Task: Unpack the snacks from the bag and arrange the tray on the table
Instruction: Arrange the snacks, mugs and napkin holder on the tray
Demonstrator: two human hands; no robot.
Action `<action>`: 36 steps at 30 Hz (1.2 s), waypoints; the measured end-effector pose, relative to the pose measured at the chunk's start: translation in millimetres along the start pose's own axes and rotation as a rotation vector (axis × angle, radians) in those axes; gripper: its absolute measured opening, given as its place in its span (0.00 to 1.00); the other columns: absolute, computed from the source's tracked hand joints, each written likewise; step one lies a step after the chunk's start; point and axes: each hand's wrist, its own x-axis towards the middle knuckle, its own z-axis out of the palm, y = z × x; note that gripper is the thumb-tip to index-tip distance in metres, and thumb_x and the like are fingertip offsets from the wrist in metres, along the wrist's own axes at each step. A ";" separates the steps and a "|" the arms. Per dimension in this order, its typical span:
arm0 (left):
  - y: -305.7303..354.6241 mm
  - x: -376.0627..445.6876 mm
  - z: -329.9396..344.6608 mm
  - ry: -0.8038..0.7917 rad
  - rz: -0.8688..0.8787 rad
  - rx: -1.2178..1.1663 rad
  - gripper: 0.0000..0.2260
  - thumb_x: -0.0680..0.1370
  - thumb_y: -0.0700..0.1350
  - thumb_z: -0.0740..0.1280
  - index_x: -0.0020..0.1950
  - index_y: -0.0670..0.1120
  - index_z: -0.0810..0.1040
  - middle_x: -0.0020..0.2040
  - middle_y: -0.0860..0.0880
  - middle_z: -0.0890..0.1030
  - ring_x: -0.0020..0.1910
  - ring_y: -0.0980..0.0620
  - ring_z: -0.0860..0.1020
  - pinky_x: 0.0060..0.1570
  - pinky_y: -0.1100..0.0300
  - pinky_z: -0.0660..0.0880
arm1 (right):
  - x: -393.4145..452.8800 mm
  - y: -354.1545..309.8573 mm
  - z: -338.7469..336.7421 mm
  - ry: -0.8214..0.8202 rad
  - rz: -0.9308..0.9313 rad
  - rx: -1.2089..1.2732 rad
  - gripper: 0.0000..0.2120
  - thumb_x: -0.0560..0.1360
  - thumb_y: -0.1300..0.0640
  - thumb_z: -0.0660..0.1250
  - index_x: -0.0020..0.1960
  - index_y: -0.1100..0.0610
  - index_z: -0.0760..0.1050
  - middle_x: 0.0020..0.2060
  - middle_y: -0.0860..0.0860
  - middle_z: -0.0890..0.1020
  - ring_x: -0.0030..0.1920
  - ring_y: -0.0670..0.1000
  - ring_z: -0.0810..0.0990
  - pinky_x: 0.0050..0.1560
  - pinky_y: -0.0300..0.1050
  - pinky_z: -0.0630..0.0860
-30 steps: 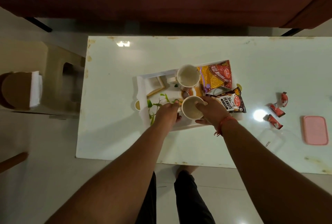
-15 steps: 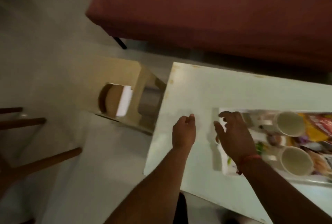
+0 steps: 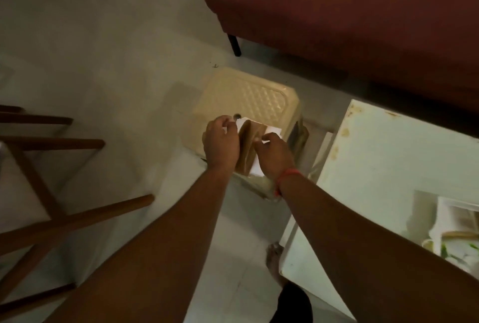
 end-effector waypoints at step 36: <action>84.9 -380.2 289.1 -0.788 -0.385 -0.254 0.19 0.78 0.61 0.54 0.58 0.56 0.79 0.55 0.51 0.83 0.55 0.51 0.81 0.59 0.43 0.78 | -187.8 281.5 -302.9 0.320 0.324 0.235 0.09 0.72 0.57 0.64 0.52 0.51 0.76 0.44 0.51 0.83 0.46 0.53 0.82 0.43 0.48 0.81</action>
